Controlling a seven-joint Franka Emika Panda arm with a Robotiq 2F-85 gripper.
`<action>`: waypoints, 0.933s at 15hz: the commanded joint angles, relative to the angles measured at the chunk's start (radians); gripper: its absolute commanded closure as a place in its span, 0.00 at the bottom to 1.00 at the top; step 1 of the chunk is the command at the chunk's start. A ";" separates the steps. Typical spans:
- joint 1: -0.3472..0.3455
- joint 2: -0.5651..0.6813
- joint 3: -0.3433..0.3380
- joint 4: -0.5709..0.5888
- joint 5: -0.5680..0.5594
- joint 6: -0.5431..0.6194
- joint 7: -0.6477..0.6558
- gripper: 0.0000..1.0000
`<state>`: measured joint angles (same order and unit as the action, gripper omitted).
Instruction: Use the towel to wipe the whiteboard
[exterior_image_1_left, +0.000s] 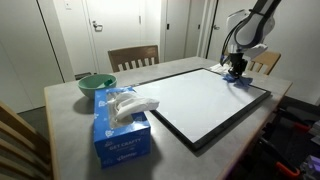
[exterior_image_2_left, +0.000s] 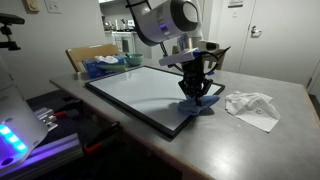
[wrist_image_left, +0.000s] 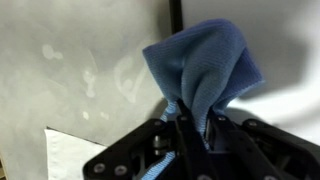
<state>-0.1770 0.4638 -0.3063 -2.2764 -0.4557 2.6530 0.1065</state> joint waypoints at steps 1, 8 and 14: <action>-0.107 0.022 0.101 -0.015 0.150 0.112 -0.227 0.96; -0.121 0.040 0.141 0.072 0.236 0.043 -0.396 0.96; -0.096 0.127 0.146 0.260 0.234 -0.101 -0.382 0.96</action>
<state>-0.2778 0.5190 -0.1661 -2.1353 -0.2440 2.6370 -0.2560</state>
